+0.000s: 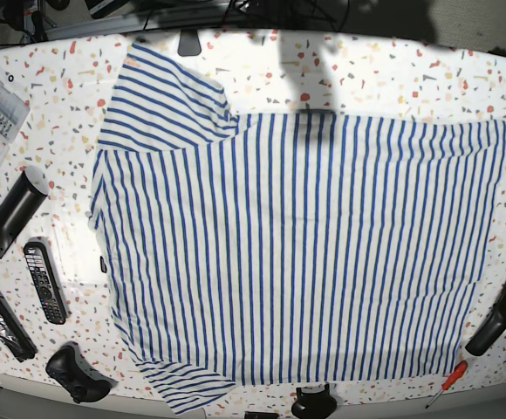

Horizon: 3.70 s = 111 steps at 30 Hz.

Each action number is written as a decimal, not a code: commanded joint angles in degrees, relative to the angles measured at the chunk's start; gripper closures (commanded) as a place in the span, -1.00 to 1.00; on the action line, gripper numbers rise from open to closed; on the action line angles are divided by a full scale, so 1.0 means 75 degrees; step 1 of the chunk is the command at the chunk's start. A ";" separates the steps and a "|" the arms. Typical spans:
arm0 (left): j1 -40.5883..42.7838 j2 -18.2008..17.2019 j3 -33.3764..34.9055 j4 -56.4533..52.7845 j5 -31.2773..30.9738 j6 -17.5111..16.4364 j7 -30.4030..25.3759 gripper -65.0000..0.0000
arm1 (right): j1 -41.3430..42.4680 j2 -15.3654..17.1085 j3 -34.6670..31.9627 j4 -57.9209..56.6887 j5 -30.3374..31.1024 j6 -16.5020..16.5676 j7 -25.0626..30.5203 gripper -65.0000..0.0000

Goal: Layout the t-shirt on the table in an organized manner, then fold the t-shirt properly
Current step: 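Move both grippers toward the shirt edge nearest the arms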

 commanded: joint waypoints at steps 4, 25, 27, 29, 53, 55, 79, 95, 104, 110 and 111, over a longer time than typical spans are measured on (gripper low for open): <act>0.0146 -0.0026 -0.0026 0.1276 -0.0020 -0.0035 0.0248 -0.05 | -0.0151 0.0041 0.0810 0.1029 0.0044 0.0050 -0.0073 -0.15; -0.2442 -0.0023 -0.0026 0.2608 0.3077 0.0070 -0.1743 -0.05 | 0.1655 0.1577 0.1941 0.2428 -0.0015 0.0052 -0.0070 -0.15; -0.2634 -0.0020 -0.0026 0.2608 0.3249 0.0178 -0.2302 -0.05 | 0.1967 0.1676 0.1941 0.2428 -0.0017 0.0050 -0.0058 -0.15; -0.2911 -0.0023 -0.0026 0.2608 0.3244 0.0198 -0.2600 -0.05 | 0.2253 0.1670 0.1941 0.2428 -0.0017 0.0058 0.0015 -0.15; -0.4634 -0.3602 -0.0023 -0.0819 0.3631 -0.0784 -0.2305 -0.05 | 0.2632 0.1035 0.1941 0.2428 -0.2189 0.0064 -0.0708 -0.15; -0.4637 -0.3754 -0.0023 -0.1349 0.4401 -0.0781 -0.3150 -0.05 | 0.2632 0.1035 0.1941 0.2428 -0.2189 0.0067 -0.0731 -0.15; -0.5590 -0.3200 -0.0023 -0.3812 0.5042 -0.0577 -0.3733 0.04 | 0.2632 0.1035 0.1918 0.2428 -0.1547 0.1652 -0.0729 -0.15; -0.5333 -0.2897 -0.0023 -0.3809 0.4607 -0.0577 -0.2996 1.00 | 0.2655 0.1035 -0.0469 0.2171 -0.3620 0.3505 -0.0525 -0.15; -0.5333 -0.2900 -0.0023 -0.3809 0.4605 -0.0577 -0.3048 1.00 | 0.2652 0.1035 -0.1970 0.1626 -0.5467 0.1562 -0.0638 -0.15; -0.5333 -0.2900 -0.0023 -0.3809 0.4605 -0.0577 -0.3048 1.00 | 0.2655 0.1035 -0.1976 0.1620 -0.5152 0.0772 -0.0641 -0.15; -0.5333 -0.2897 -0.0023 -0.3809 0.4605 -0.0577 -0.3045 1.00 | 0.2655 0.1035 -0.1976 0.1620 -0.5149 0.0766 -0.0638 -0.15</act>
